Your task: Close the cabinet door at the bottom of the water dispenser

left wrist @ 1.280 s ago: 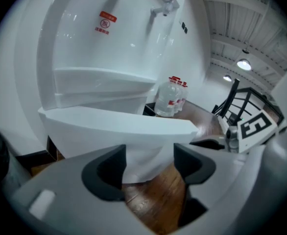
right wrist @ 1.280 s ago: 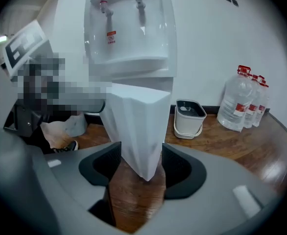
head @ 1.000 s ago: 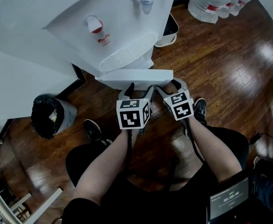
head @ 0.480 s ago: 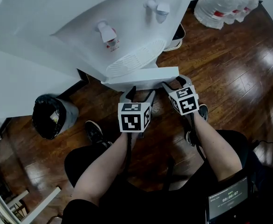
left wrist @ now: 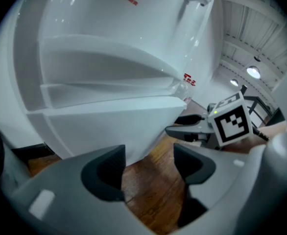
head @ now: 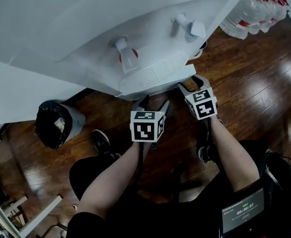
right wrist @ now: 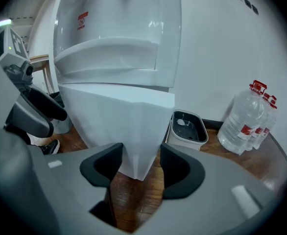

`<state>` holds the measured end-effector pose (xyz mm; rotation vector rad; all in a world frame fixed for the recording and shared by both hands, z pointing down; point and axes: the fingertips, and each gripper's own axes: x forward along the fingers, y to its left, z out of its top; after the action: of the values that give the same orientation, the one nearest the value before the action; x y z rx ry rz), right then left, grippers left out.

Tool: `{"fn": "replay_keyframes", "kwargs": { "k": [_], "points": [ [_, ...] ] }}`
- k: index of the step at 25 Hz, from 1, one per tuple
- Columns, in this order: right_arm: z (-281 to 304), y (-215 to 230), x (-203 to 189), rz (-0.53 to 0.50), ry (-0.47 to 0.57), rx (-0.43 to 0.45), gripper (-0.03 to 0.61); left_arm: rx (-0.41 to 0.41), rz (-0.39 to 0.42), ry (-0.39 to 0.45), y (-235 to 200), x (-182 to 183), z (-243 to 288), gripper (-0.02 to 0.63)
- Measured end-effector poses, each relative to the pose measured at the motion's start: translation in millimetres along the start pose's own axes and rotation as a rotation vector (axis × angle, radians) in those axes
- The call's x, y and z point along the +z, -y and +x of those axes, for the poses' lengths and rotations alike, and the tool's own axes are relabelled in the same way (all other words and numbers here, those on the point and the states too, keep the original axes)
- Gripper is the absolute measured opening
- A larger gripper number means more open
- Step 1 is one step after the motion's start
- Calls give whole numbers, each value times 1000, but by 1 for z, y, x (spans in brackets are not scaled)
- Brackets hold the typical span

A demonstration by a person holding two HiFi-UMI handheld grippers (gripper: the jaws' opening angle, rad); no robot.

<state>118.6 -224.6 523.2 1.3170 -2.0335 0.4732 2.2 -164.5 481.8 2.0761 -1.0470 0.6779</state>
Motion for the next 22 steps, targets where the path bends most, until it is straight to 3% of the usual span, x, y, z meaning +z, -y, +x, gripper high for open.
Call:
{"fn": "replay_keyframes", "kwargs": {
  "k": [9, 18, 22],
  "points": [
    [4, 0, 11, -25, 5, 48, 245, 30, -25, 20, -6, 19, 11, 316],
    [10, 2, 4, -43, 49, 74, 250, 41, -33, -8, -7, 14, 21, 316],
    [8, 7, 5, 4, 39, 91, 310, 37, -44, -22, -5, 13, 27, 316]
  ]
}}
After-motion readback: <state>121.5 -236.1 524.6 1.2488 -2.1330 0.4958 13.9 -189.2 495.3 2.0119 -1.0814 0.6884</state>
